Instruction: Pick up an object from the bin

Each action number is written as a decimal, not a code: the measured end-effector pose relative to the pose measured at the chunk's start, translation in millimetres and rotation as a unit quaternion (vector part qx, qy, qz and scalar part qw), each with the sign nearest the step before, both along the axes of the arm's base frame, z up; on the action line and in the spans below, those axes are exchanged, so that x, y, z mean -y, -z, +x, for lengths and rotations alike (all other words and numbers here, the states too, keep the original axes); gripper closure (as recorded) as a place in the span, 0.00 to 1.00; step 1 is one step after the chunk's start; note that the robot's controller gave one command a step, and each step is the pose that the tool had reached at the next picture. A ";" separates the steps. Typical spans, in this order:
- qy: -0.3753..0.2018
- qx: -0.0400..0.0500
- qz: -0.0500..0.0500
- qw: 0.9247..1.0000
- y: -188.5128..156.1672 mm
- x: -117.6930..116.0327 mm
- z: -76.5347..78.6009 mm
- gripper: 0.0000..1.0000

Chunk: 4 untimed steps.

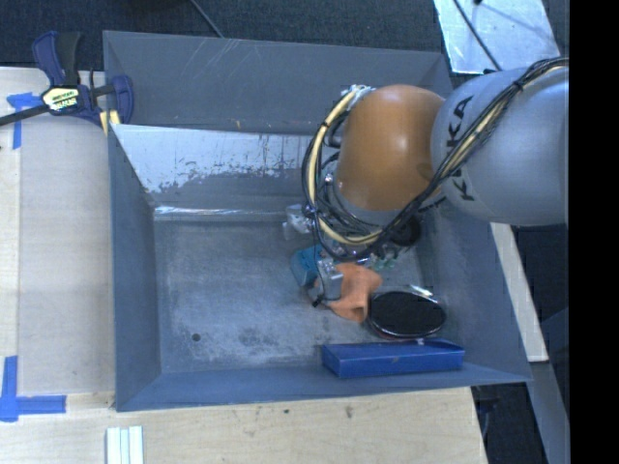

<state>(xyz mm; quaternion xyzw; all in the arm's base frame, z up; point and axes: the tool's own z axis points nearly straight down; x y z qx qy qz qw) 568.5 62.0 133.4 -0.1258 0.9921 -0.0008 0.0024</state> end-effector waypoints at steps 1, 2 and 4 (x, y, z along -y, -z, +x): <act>-0.123 -0.003 0.001 0.992 24.9 26.8 29.3 1.00; -0.123 -0.003 0.001 0.992 24.8 26.8 29.3 1.00; -0.133 0.003 -0.002 0.991 60.0 10.9 30.4 1.00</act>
Offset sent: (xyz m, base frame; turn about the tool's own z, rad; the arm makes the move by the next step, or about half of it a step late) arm 0.0000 0.0000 0.0000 0.0000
